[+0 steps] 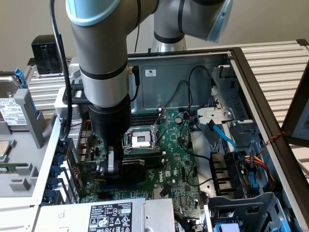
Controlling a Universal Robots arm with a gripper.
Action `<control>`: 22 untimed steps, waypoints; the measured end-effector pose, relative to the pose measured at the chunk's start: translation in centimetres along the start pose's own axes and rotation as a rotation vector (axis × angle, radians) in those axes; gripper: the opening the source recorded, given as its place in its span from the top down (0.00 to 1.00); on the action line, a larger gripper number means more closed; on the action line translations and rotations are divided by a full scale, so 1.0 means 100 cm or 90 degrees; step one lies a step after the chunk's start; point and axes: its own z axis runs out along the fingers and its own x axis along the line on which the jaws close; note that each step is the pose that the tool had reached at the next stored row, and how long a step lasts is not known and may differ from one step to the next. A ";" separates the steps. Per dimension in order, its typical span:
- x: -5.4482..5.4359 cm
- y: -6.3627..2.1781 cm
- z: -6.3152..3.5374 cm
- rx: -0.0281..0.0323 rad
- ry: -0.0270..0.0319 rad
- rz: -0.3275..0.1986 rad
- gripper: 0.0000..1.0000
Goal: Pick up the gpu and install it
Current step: 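Insert the gpu into the slot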
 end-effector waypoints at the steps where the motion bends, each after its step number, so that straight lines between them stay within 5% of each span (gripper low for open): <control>1: 0.000 0.0000 0.0000 -0.0003 0.0000 0.000 0.72; 22: 0.000 -0.0002 0.0000 -0.0009 0.0003 0.000 0.72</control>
